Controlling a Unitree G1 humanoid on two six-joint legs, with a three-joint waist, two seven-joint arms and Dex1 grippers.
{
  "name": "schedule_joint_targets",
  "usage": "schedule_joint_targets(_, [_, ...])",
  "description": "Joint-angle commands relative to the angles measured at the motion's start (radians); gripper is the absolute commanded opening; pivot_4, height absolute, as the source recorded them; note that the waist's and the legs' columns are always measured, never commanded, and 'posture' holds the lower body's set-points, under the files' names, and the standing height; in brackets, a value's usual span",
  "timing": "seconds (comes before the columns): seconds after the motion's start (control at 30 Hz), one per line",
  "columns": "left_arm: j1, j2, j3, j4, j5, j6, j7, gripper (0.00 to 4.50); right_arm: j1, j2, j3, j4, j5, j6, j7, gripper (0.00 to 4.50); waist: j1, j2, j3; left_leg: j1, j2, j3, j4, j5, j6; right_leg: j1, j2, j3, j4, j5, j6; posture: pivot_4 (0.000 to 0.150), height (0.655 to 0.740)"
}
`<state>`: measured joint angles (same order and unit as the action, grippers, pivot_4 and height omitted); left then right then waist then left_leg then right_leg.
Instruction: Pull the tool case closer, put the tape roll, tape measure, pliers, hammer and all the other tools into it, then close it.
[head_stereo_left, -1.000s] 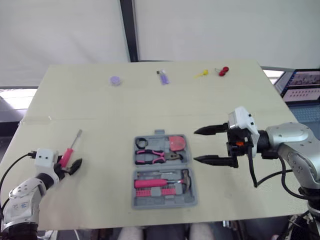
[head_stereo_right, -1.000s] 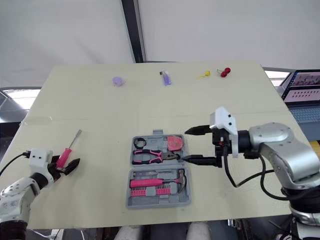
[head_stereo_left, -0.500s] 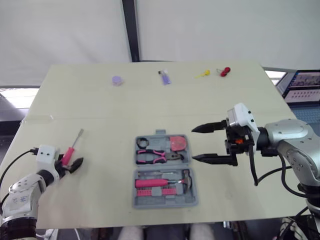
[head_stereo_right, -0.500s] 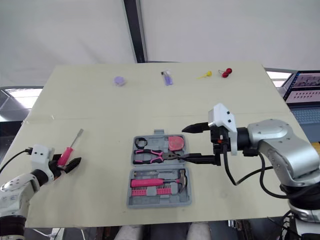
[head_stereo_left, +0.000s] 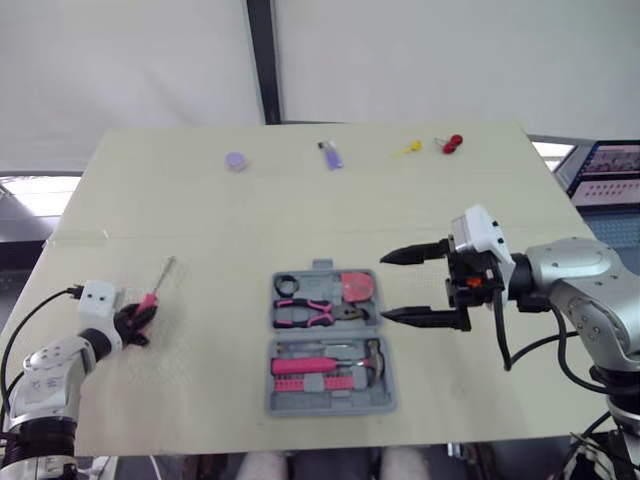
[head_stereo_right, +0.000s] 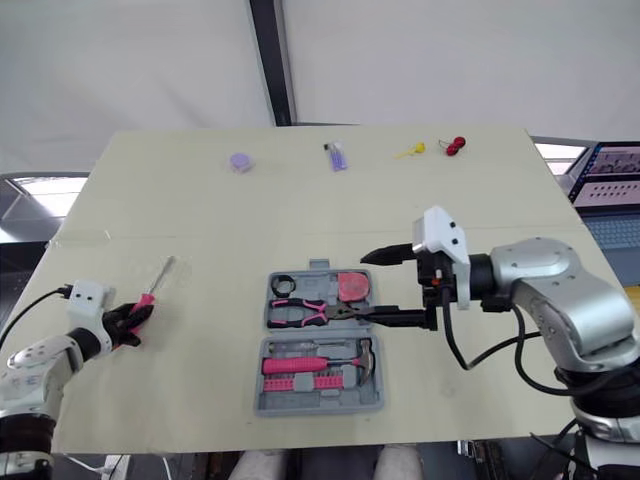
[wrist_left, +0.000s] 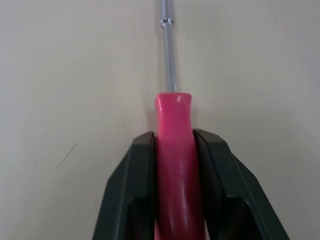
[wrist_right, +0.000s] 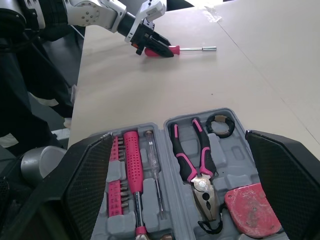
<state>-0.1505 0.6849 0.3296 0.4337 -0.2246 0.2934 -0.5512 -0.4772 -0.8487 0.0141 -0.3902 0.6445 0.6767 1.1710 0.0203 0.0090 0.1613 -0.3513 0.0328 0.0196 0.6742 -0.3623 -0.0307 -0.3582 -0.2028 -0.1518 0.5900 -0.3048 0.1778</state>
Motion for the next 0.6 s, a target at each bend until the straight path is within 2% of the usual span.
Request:
schedule_joint_targets(0.03, [0.025,0.008,-0.02,0.037,0.03,0.023,0.008,0.66,-0.012,0.005,-0.008,-0.008,0.004,-0.018,-0.001,4.5,0.0,0.0,0.0,0.0,0.0,0.0,0.0,0.0,0.0,0.0,0.0,0.0,0.0,0.0,0.0,0.15,0.74])
schedule_joint_targets(0.27, [0.034,0.013,-0.014,0.032,0.028,0.016,0.01,0.66,-0.016,0.017,-0.012,0.002,0.006,-0.039,-0.003,4.5,-0.001,0.0,0.0,0.0,0.0,0.0,0.0,0.0,0.0,0.0,0.0,0.0,0.0,0.0,0.0,0.15,0.74])
schedule_joint_targets(0.6, [0.048,0.046,0.008,-0.072,0.004,0.054,-0.011,0.66,-0.037,0.025,-0.032,0.022,0.009,-0.045,-0.004,4.5,-0.015,0.0,0.0,0.0,0.0,0.0,-0.002,0.0,0.0,-0.001,0.0,0.0,-0.001,0.0,0.0,0.15,0.74])
